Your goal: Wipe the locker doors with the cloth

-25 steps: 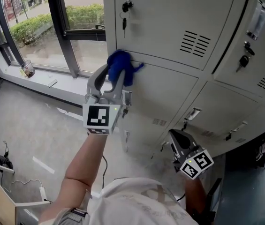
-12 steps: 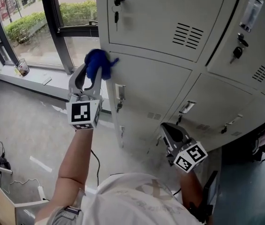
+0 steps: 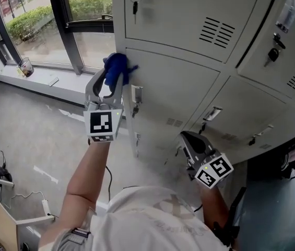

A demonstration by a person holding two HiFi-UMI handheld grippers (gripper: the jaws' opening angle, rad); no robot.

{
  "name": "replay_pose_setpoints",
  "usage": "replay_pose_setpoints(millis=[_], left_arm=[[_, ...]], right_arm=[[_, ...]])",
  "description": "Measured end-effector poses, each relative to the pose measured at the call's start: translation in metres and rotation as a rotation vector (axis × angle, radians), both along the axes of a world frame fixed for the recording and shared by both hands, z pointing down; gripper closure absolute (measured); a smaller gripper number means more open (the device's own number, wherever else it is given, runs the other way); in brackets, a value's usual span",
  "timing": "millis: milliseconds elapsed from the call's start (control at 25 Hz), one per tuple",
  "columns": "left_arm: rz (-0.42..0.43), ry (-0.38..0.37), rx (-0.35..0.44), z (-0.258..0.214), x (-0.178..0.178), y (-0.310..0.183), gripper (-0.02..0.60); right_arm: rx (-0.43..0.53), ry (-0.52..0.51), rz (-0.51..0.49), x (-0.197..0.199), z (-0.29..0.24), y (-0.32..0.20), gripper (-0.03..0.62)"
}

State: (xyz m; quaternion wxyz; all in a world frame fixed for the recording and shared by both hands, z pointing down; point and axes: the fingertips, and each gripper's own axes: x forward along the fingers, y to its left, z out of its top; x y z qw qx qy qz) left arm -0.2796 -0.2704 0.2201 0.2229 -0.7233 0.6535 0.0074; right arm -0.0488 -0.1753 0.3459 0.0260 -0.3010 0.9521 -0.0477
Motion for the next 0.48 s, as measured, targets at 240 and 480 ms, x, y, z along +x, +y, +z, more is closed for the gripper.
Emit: replay_pose_setpoints(millis=[240, 480], left_arm=[[0.025, 0.029, -0.009, 0.005, 0.018, 0.0, 0.436], [0.034, 0.056, -0.021, 0.006, 0.029, -0.001, 0.437]], right_arm=[[-0.006, 0.001, 0.003, 0.004, 0.004, 0.006, 0.586], [-0.015, -0.007, 0.009, 0.01, 0.008, 0.007, 0.586]])
